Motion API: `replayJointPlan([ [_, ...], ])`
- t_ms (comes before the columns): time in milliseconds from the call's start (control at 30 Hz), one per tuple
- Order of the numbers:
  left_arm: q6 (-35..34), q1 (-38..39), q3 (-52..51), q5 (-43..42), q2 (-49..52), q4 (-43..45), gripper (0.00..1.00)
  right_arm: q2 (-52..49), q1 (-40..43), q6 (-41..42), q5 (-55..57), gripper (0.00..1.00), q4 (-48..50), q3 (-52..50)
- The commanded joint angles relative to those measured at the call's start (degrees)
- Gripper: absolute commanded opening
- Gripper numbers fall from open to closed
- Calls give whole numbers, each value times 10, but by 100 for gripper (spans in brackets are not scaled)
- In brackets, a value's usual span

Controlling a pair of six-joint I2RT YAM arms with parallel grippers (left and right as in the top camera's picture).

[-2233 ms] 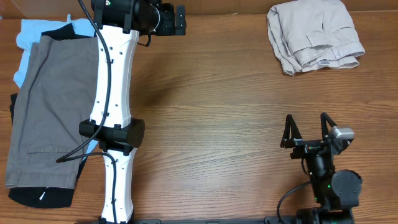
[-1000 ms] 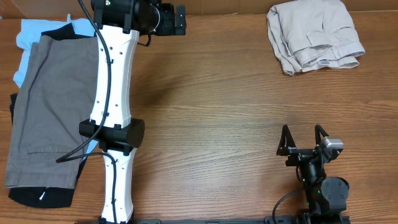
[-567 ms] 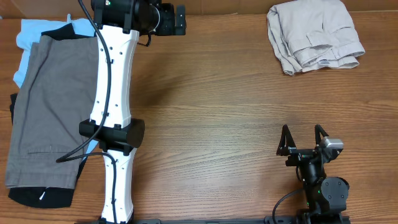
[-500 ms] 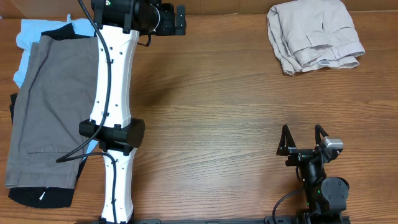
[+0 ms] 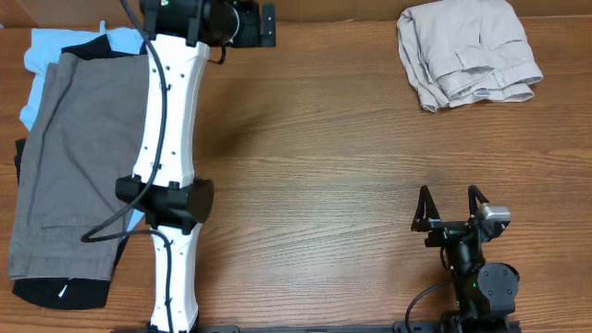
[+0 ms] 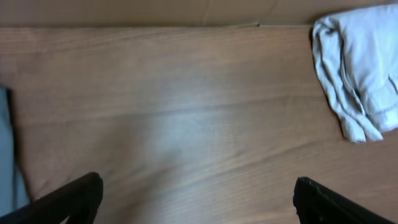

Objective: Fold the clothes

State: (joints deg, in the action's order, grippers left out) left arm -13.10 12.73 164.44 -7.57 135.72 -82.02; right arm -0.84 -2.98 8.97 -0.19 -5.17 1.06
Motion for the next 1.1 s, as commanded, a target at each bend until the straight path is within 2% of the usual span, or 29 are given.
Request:
replayJointPlan([
  [0, 21, 13, -149, 2, -87, 96, 100, 7, 3, -4, -3, 100, 3, -6],
  [33, 31, 19, -256, -1, -142, 179, 100, 7, 3, -4, -3, 100, 3, -6],
  [100, 49, 24, -350, -2, -192, 250, 100, 7, 3, -4, -3, 100, 3, -6],
  [300, 123, 38, -567, -4, -323, 409, 100, 7, 3, -4, -3, 100, 3, -6],
  [600, 140, 38, -769, 7, -468, 532, 100, 7, 3, -4, -3, 100, 3, -6],
  [900, 148, 33, -993, 30, -630, 716, 100, 7, 3, -4, -3, 100, 3, -6],
  [1067, 144, 0, -1112, 31, -742, 757, 100, 7, 3, -4, -3, 100, 3, -6],
])
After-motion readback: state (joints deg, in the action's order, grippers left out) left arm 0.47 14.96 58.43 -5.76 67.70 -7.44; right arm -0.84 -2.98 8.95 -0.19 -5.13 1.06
